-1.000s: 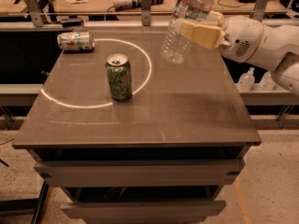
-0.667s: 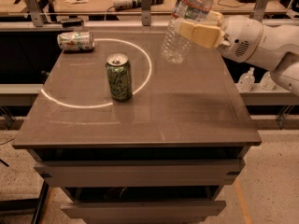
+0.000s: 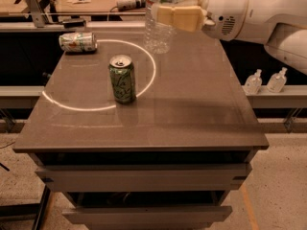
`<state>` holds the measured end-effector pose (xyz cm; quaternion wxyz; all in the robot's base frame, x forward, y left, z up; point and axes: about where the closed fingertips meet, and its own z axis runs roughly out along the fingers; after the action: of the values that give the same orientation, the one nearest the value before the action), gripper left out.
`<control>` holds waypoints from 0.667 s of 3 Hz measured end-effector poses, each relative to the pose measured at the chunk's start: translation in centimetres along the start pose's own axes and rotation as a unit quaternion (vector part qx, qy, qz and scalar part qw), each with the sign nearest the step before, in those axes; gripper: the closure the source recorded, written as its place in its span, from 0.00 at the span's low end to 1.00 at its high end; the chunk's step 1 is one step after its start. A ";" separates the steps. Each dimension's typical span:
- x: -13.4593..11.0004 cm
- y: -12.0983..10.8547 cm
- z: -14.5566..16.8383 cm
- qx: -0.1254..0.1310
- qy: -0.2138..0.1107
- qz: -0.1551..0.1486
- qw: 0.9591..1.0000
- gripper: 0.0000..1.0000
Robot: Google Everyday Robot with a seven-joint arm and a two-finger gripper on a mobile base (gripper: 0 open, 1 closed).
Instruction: Knock coke can over
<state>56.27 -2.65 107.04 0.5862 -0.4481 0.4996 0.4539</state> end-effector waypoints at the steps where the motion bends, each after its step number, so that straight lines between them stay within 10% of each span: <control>1: -1.1 1.5 3.8 -0.051 0.012 -0.023 0.998 1.00; 2: -0.9 3.3 7.4 -0.096 0.009 -0.019 0.995 1.00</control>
Offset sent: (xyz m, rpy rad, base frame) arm -0.0309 0.1224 0.0041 -0.0265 0.1250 0.3071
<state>54.26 5.10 108.39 0.5445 -0.5156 0.4505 0.4845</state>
